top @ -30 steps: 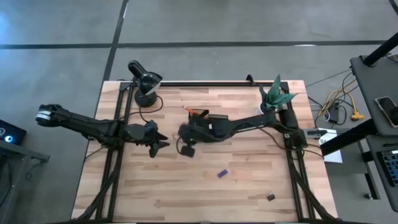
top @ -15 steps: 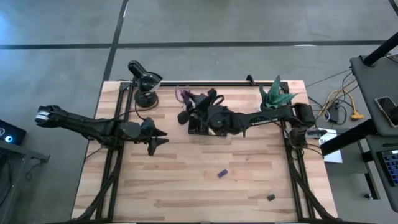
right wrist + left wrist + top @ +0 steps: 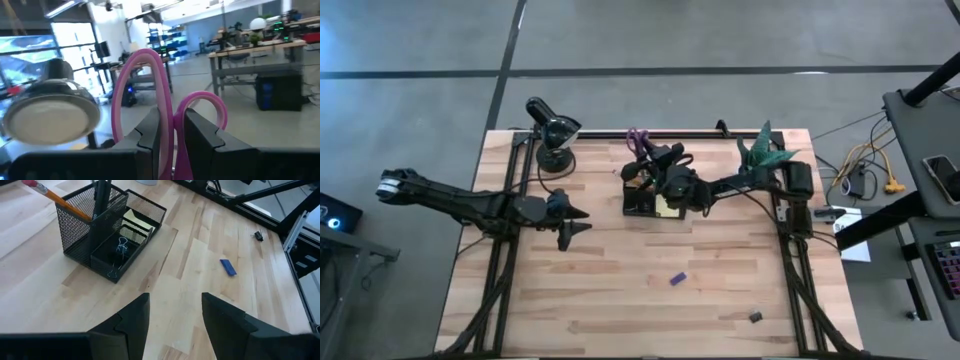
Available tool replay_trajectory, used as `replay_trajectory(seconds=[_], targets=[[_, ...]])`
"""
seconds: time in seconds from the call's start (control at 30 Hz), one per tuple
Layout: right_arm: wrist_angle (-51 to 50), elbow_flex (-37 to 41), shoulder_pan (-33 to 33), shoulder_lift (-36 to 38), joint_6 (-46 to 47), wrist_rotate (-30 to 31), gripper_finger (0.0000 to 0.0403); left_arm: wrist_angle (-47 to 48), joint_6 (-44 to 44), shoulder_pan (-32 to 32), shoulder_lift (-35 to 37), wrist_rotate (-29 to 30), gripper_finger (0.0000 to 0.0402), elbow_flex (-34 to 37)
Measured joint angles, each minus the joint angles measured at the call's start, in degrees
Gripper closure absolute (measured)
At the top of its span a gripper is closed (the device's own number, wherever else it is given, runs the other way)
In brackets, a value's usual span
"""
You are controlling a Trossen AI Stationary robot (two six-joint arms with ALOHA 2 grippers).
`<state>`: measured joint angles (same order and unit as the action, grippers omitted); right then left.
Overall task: Pick and place office supplies into organizer
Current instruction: Put the purple scissors into the black desk organizer
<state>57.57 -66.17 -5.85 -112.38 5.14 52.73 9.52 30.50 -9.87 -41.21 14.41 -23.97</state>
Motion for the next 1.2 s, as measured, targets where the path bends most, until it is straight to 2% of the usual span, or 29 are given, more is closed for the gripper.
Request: replay_trajectory(seconds=[0.17, 0.3, 0.53, 0.97, 1.07, 1.2], targets=[[-0.33, 0.02, -0.21, -3.03, 1.53, -0.11, 0.0346, 0.02, 0.00, 0.00, 0.00, -0.02, 0.0240, 0.02], [-2.70, 0.17, 0.30, -3.25, 5.11, -0.18, 0.0346, 0.00, -3.15, 0.00, 0.00, -0.08, 0.0240, 0.02], [-6.28, 0.28, 1.18, -3.27, 5.39, -0.08, 0.0342, 0.02, -4.31, 0.02, 0.00, -0.09, 0.0240, 0.02], [-11.13, 5.39, 3.84, -3.27, 7.78, -0.13, 0.0339, 0.04, -4.28, 0.02, 0.00, -0.09, 0.0240, 0.02], [-13.53, 5.39, 4.81, -3.23, 8.14, -0.19, 0.0327, 0.04, -4.28, 0.02, 0.00, -0.05, 0.0240, 0.04], [-21.50, 4.32, 5.53, -3.25, 10.96, -0.37, 0.0293, 0.04, -4.27, 0.02, 0.00, -0.02, 0.0240, 0.07]])
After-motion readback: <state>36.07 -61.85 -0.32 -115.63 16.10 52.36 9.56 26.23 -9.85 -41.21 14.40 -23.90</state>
